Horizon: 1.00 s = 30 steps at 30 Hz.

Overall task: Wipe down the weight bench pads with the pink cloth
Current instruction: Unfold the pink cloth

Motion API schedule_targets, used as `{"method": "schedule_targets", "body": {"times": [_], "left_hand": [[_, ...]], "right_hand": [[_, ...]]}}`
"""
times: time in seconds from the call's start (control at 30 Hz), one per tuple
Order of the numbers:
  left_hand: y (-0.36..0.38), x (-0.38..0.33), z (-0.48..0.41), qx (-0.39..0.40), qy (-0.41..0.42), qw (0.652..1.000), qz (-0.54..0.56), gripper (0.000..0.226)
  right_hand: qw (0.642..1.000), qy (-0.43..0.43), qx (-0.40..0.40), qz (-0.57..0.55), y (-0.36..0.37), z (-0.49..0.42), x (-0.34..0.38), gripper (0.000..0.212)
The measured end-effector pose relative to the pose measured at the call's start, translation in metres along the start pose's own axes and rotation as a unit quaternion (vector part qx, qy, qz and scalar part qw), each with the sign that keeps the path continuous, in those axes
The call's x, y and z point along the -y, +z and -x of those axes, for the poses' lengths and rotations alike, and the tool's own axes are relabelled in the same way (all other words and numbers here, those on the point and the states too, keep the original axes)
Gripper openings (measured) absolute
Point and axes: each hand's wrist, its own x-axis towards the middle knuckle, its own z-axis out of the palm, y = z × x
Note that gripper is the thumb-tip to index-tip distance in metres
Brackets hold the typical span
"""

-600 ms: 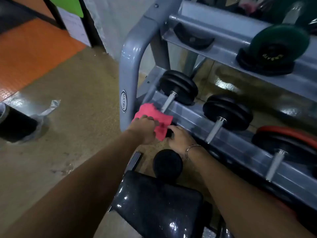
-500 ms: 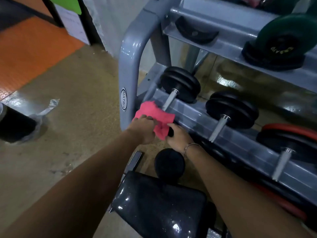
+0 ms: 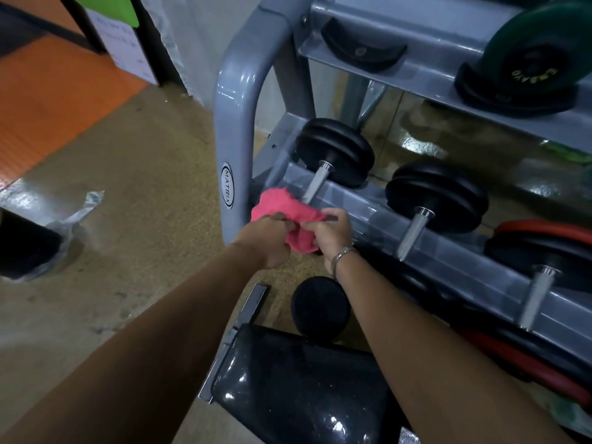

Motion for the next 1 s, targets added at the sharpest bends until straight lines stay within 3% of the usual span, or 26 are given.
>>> {"method": "schedule_targets", "body": {"times": [0.07, 0.17, 0.37, 0.47, 0.57, 0.67, 0.8, 0.93, 1.0], "left_hand": [[-0.001, 0.0, 0.002, 0.004, -0.003, 1.0, 0.012, 0.054], [-0.003, -0.003, 0.006, 0.012, -0.006, 1.0, 0.02, 0.051], [-0.003, -0.003, 0.011, 0.025, -0.015, 0.999, 0.029, 0.048], [-0.002, -0.004, 0.013, 0.042, -0.033, 0.998, 0.039, 0.052], [-0.008, -0.01, 0.02, 0.023, -0.034, 0.998, 0.054, 0.055], [-0.04, -0.028, 0.033, -0.044, -0.033, 0.995, 0.08, 0.047], [-0.12, -0.066, 0.047, -0.122, -0.079, 0.965, 0.217, 0.032], [-0.205, -0.129, 0.06, -0.051, 0.011, 0.899, 0.436, 0.054], [-0.247, -0.176, 0.077, 0.008, 0.063, 0.889, 0.454, 0.073]], "right_hand": [[0.99, 0.094, -0.013, -0.101, 0.004, -0.001, 0.003, 0.045], [0.969, 0.197, 0.045, -0.143, 0.005, 0.006, 0.009, 0.016], [0.97, 0.211, 0.074, -0.1, -0.004, 0.008, 0.009, 0.011], [0.986, 0.142, 0.075, -0.034, -0.003, 0.013, 0.009, 0.011], [0.995, -0.009, 0.059, 0.079, -0.002, 0.023, 0.015, 0.012], [0.981, -0.105, 0.065, 0.151, -0.015, 0.047, 0.039, 0.004], [0.964, -0.194, 0.055, 0.173, -0.057, 0.088, 0.093, 0.018], [0.938, -0.259, 0.069, 0.219, -0.126, 0.144, 0.165, 0.023], [0.931, -0.283, 0.065, 0.222, -0.166, 0.181, 0.206, 0.019]]}}
